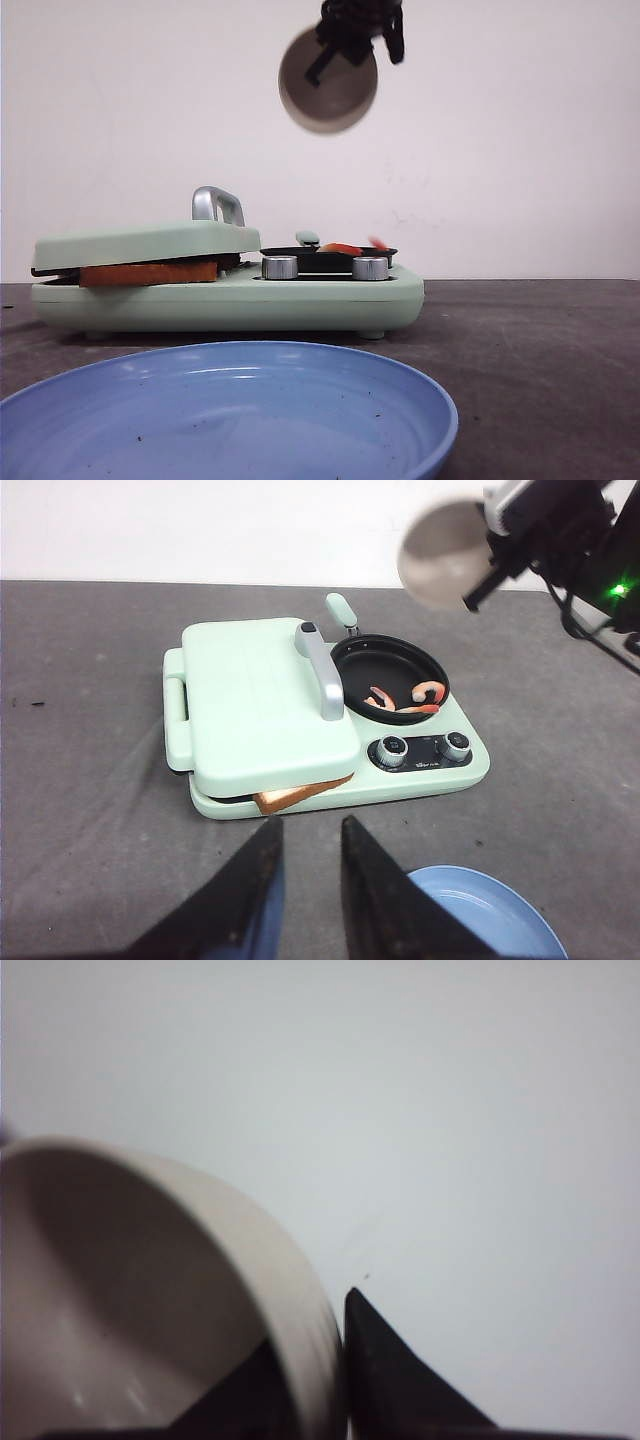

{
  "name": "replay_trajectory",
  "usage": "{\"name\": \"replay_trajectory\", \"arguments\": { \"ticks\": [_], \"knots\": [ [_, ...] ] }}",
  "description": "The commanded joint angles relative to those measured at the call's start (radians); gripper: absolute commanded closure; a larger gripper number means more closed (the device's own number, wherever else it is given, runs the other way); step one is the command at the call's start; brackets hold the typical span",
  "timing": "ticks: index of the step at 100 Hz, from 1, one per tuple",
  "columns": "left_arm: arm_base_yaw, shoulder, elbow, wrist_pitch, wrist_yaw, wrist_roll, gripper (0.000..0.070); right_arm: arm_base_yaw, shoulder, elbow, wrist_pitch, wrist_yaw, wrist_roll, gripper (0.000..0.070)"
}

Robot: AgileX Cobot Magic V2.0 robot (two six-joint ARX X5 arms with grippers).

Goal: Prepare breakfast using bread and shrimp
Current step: 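Tilt the bowl with the right gripper to pour shrimp into the pan, then carry the empty bowl back and set it down beside the sandwich maker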

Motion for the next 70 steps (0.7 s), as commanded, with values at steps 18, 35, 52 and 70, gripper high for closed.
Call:
{"name": "replay_trajectory", "arguments": {
  "ticks": [18, 35, 52, 70],
  "knots": [
    [-0.004, 0.006, 0.013, 0.064, -0.003, 0.009, 0.0685, -0.212, -0.142, 0.022, -0.486, -0.192, 0.751, 0.0697],
    [-0.004, 0.007, 0.013, 0.105, -0.002, 0.008, 0.0685, -0.407, -0.153, -0.011, -0.723, -0.407, 0.815, 0.0697],
    [-0.004, 0.007, 0.013, 0.109, -0.002, 0.004, 0.0685, -0.565, -0.153, -0.188, -0.732, -0.547, 0.822, 0.0697],
    [-0.004, 0.007, 0.013, 0.103, 0.006, -0.017, 0.0685, -0.670, -0.151, -0.364, -0.634, -0.681, 0.869, 0.0698]
  ]
}}
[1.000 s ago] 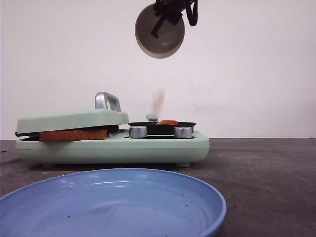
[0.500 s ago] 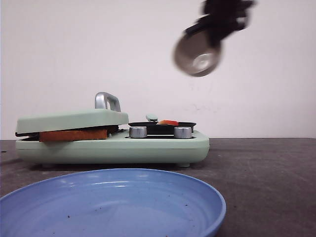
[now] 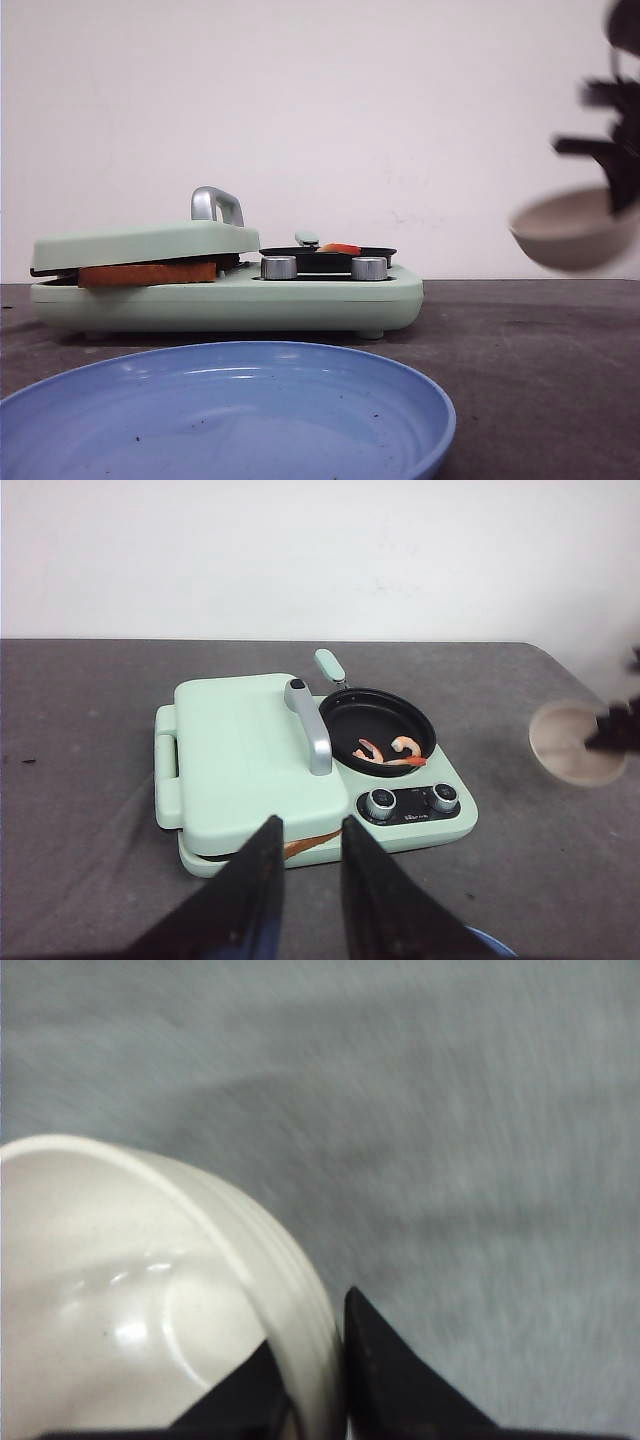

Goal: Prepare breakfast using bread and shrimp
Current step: 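Carry the empty bowl back and set it down beside the sandwich maker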

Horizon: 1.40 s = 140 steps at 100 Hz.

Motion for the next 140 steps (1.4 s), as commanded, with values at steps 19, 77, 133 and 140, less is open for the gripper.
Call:
{"name": "replay_trajectory", "arguments": {
  "ticks": [19, 77, 133, 140],
  "knots": [
    [-0.004, 0.006, 0.013, 0.000, 0.006, -0.046, 0.0685, -0.053, 0.029, -0.062, 0.055, -0.107, 0.080, 0.0698],
    [-0.004, 0.006, 0.013, -0.149, 0.006, -0.050, 0.0685, -0.040, -0.032, -0.062, -0.029, -0.103, 0.106, 0.0271],
    [-0.004, 0.005, 0.013, -0.142, -0.007, -0.046, 0.0685, 0.269, -0.743, -0.092, 0.078, -0.020, -0.135, 0.0700],
    [-0.004, 0.005, 0.013, -0.135, -0.007, -0.046, 0.0685, 0.298, -0.820, -0.140, 0.139, -0.024, -0.174, 0.0700]
  ]
}}
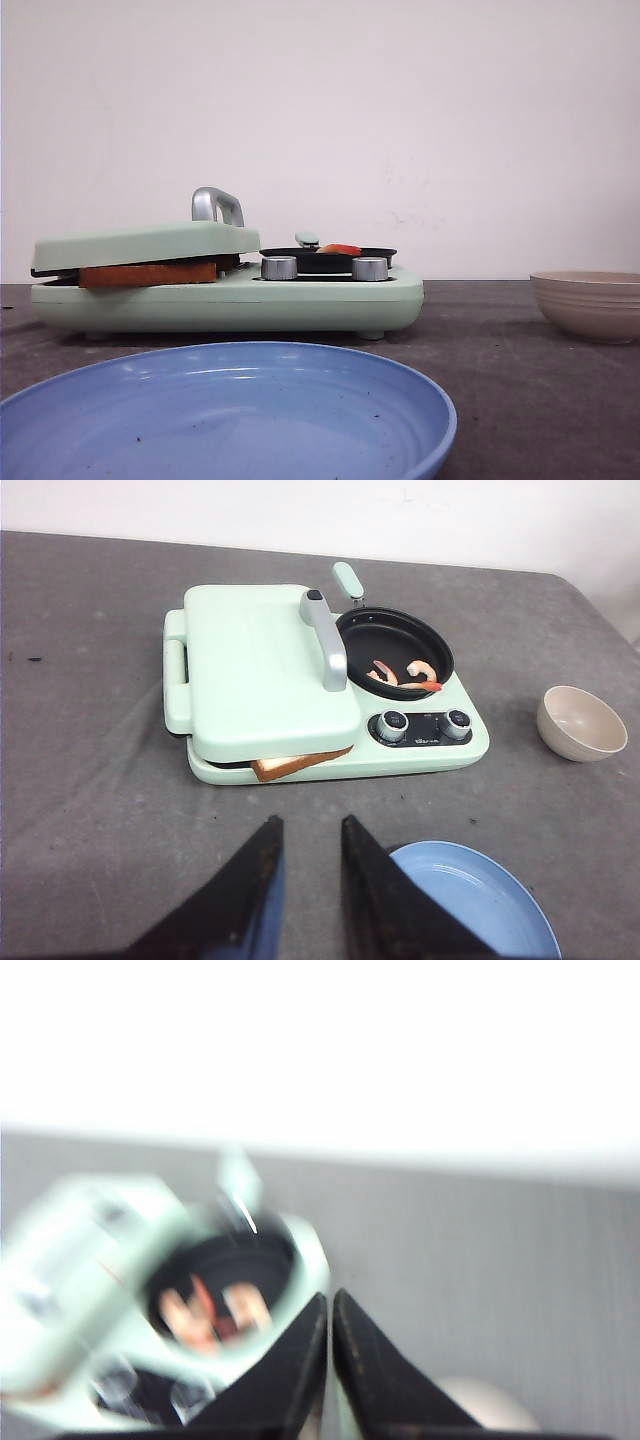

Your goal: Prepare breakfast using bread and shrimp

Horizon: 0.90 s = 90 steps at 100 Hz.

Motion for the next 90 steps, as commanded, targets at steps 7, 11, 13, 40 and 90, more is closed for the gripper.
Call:
{"name": "replay_trajectory", "arguments": {
  "ticks": [7, 11, 13, 40, 90],
  "knots": [
    [-0.004, 0.005, 0.013, 0.022, -0.003, 0.002, 0.0685, 0.033, -0.110, -0.109, 0.093, 0.000, -0.093, 0.0700],
    [-0.004, 0.005, 0.013, 0.022, -0.003, 0.002, 0.0685, 0.036, -0.142, -0.148, 0.116, 0.000, -0.092, 0.0700],
    [-0.004, 0.005, 0.013, 0.022, -0.003, 0.002, 0.0685, 0.036, -0.160, -0.173, 0.130, 0.000, -0.092, 0.0700],
    [-0.004, 0.005, 0.013, 0.020, -0.003, 0.010, 0.0685, 0.036, -0.406, -0.521, 0.301, -0.021, -0.005, 0.0700],
    [-0.004, 0.005, 0.013, 0.015, -0.002, -0.002, 0.0684, 0.036, -0.438, -0.563, 0.251, -0.026, 0.040, 0.0700]
  ]
}}
